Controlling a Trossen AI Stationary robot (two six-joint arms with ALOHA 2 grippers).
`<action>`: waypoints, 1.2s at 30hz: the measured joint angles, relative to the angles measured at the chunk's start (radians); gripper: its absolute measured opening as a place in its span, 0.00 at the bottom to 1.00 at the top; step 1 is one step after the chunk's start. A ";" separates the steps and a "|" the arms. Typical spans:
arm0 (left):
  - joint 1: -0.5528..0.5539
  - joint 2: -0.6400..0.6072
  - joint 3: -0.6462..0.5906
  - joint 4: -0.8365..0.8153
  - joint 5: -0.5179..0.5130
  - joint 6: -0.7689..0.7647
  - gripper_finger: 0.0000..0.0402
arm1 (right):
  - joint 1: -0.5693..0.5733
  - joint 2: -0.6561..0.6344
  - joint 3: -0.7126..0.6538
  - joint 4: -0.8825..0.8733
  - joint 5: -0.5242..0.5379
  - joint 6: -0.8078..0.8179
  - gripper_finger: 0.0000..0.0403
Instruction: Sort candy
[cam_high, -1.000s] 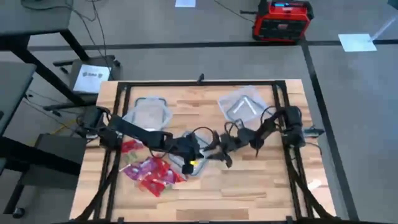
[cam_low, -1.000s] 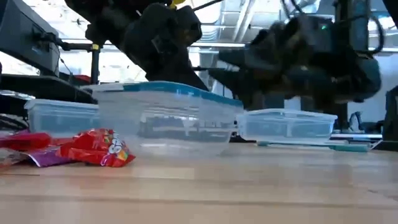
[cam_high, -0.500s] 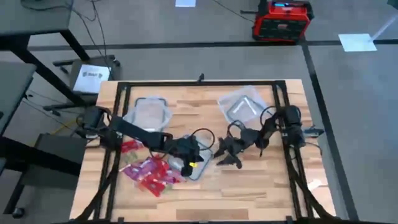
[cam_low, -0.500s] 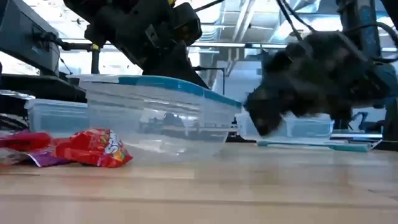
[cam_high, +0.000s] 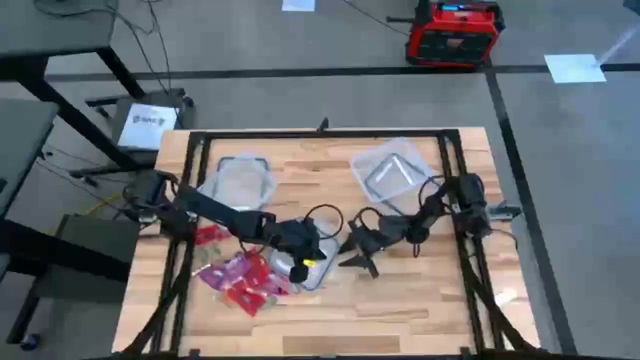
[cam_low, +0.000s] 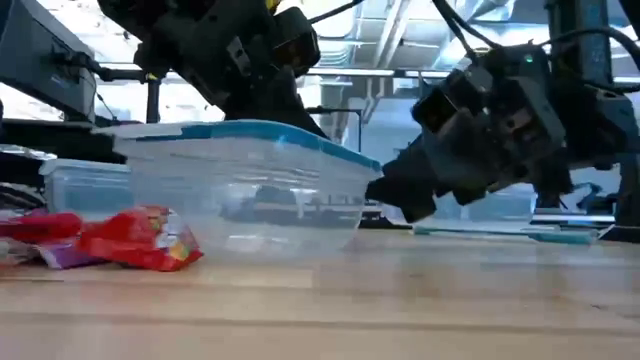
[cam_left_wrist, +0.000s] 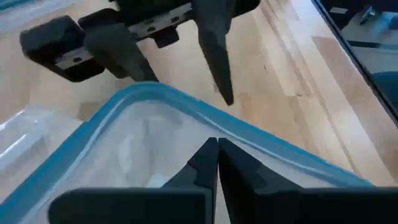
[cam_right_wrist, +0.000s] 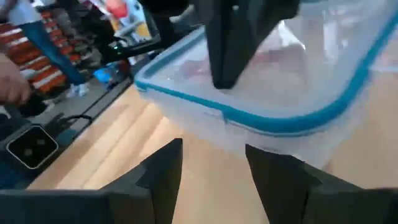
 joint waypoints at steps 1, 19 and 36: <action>0.000 0.000 0.000 0.001 0.001 0.000 0.00 | 0.005 0.000 0.012 -0.013 -0.002 -0.002 0.42; 0.011 0.034 0.005 -0.028 0.011 0.000 0.00 | -0.007 0.008 0.102 -0.089 -0.224 0.088 0.39; 0.018 0.034 0.005 -0.007 -0.054 -0.008 0.00 | -0.116 -0.002 0.144 0.069 -0.709 0.546 0.27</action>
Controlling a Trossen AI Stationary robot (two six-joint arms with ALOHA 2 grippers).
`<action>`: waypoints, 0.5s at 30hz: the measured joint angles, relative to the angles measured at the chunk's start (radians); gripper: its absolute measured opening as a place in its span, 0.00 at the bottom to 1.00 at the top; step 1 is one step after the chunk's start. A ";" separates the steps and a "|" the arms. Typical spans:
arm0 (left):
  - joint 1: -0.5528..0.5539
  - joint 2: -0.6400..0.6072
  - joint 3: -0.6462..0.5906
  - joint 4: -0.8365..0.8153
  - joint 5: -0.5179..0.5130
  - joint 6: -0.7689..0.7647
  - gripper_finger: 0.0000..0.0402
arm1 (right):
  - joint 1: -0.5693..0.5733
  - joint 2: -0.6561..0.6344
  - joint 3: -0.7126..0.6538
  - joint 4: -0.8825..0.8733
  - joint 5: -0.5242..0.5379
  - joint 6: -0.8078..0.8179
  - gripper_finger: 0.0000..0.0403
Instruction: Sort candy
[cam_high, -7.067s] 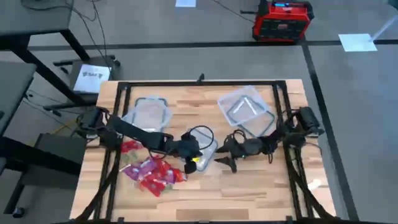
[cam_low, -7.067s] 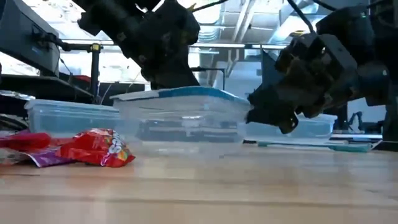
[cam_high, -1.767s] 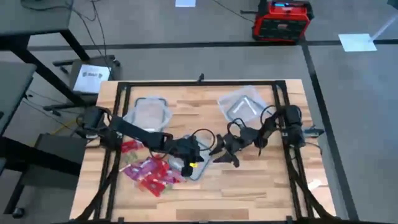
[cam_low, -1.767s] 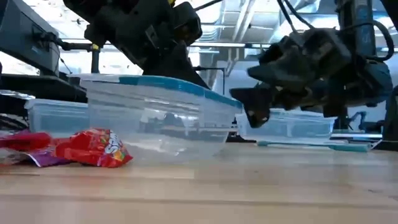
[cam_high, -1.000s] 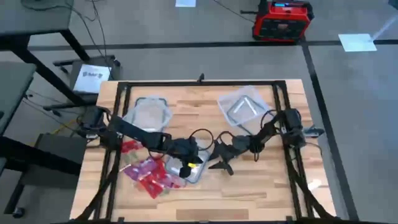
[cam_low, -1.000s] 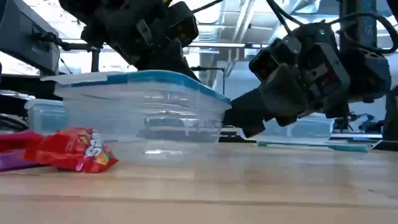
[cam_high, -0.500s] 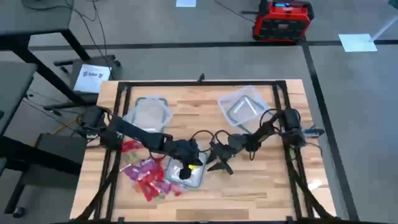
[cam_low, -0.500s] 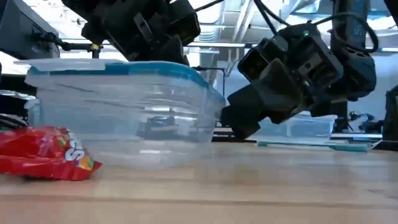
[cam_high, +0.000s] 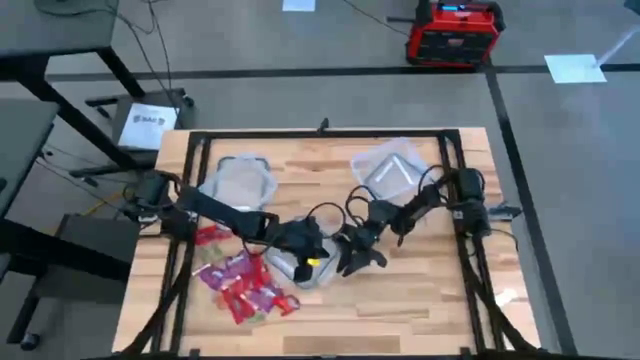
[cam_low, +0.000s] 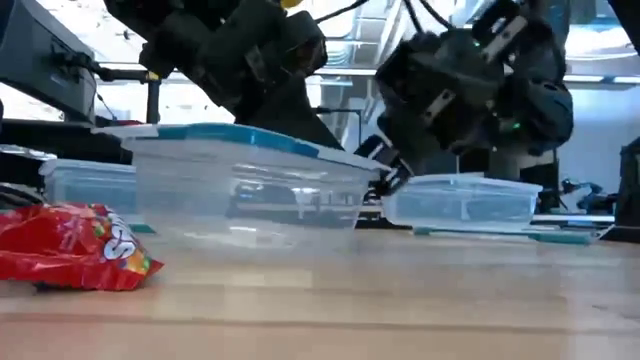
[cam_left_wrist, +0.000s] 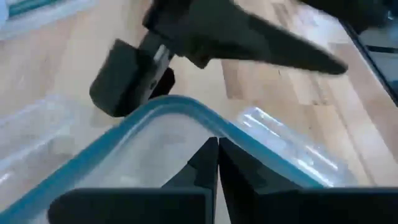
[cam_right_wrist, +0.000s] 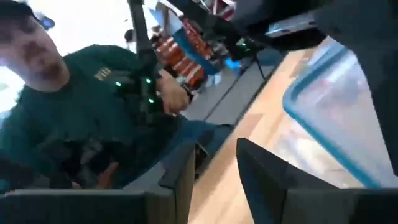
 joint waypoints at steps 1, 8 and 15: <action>0.000 -0.002 0.006 -0.004 0.001 0.000 0.00 | -0.001 -0.003 -0.001 0.008 -0.017 0.037 0.27; 0.001 -0.055 0.076 -0.043 0.003 -0.002 0.00 | 0.043 -0.171 -0.006 -0.017 -0.011 0.041 0.27; 0.000 -0.155 0.227 -0.310 0.011 0.024 0.00 | 0.046 -0.437 -0.006 -0.452 0.156 -0.201 0.26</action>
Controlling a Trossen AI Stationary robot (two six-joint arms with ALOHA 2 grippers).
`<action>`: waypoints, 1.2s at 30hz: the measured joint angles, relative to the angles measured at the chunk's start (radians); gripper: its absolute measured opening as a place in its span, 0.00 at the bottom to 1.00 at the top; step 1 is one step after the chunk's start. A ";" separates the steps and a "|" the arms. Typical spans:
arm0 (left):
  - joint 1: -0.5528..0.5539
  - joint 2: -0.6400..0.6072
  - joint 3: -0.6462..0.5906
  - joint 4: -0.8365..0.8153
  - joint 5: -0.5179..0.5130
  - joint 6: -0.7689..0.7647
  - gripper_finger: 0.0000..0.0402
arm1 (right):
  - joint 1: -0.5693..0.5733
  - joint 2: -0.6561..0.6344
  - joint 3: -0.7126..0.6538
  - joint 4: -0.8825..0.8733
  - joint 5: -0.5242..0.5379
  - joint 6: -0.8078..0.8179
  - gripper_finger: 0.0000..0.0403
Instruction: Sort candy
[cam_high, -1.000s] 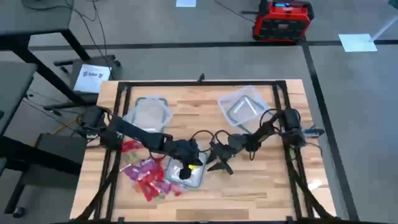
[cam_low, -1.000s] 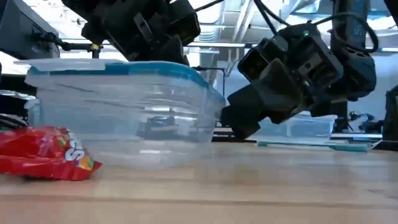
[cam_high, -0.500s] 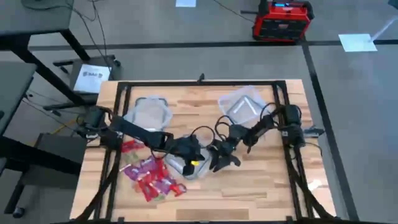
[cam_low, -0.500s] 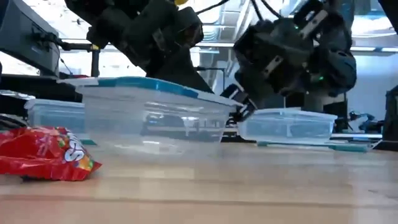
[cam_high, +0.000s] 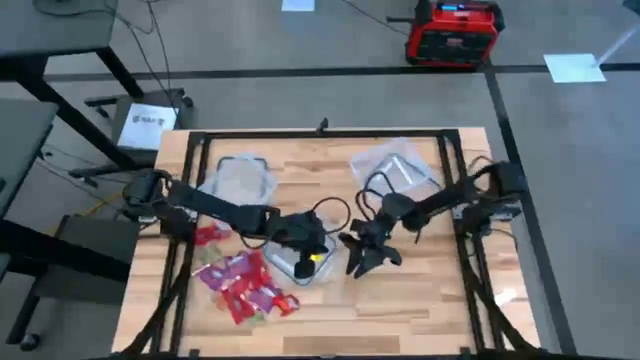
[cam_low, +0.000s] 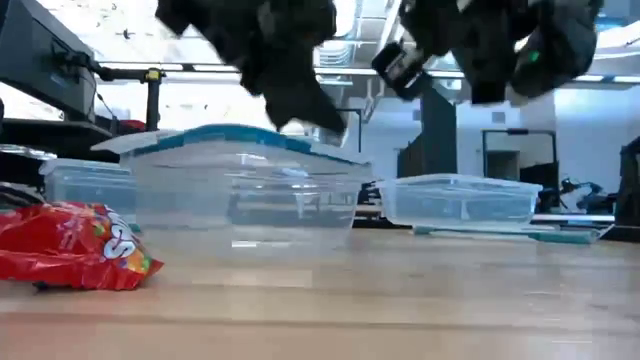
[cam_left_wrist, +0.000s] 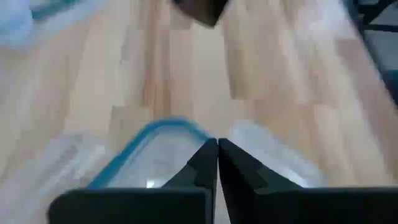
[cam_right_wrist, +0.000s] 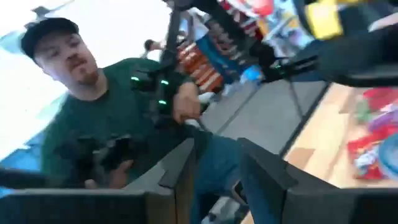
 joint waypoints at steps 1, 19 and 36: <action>0.000 -0.015 0.027 -0.051 0.001 -0.002 0.00 | 0.001 -0.039 0.000 -0.090 0.054 -0.057 0.26; -0.203 -0.420 -0.104 -0.414 -0.384 -0.323 0.00 | -0.157 0.003 0.020 -0.540 0.494 -0.086 0.38; -0.217 -0.557 -0.313 -0.286 -0.391 -0.384 0.00 | -0.246 0.236 0.071 -0.267 0.288 0.108 0.55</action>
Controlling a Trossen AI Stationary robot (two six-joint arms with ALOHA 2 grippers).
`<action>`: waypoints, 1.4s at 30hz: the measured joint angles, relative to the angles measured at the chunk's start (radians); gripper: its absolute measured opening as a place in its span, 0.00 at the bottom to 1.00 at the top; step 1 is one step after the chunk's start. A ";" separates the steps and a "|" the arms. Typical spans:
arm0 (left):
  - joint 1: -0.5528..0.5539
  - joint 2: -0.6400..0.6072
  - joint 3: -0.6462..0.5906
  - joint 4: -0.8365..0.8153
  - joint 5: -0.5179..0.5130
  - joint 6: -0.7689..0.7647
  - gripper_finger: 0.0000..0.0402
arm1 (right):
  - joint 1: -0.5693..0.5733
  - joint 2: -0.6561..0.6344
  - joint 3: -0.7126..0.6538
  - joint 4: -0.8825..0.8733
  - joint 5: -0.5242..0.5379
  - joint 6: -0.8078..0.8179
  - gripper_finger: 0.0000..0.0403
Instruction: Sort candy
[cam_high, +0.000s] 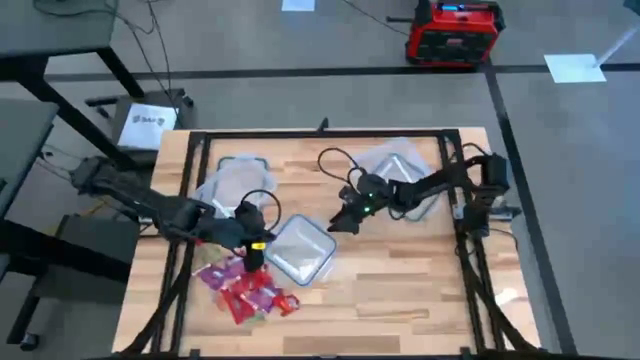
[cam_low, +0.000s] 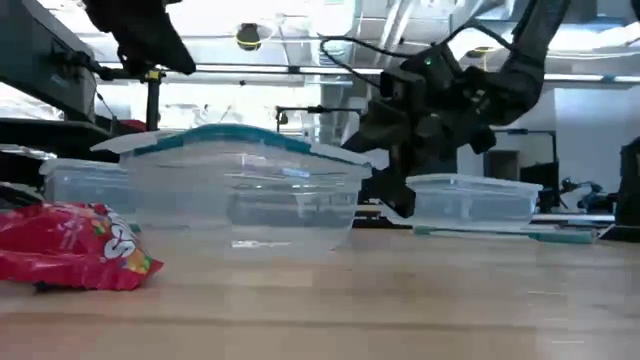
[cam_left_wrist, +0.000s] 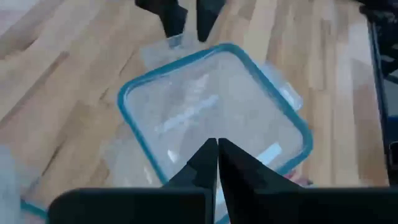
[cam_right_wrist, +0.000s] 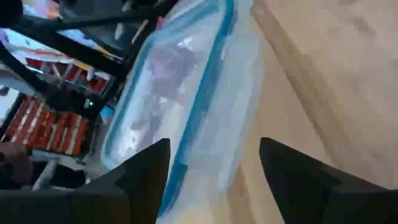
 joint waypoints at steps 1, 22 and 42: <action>0.000 0.001 -0.001 -0.004 0.000 0.003 0.00 | 0.002 0.004 0.012 0.002 0.000 -0.002 0.53; 0.000 0.000 -0.001 0.003 0.000 0.005 0.00 | -0.012 -0.169 0.092 -0.044 0.015 -0.156 0.00; 0.001 0.000 0.000 0.051 -0.003 0.027 0.00 | -0.091 -0.547 0.323 -0.606 0.506 -0.768 0.00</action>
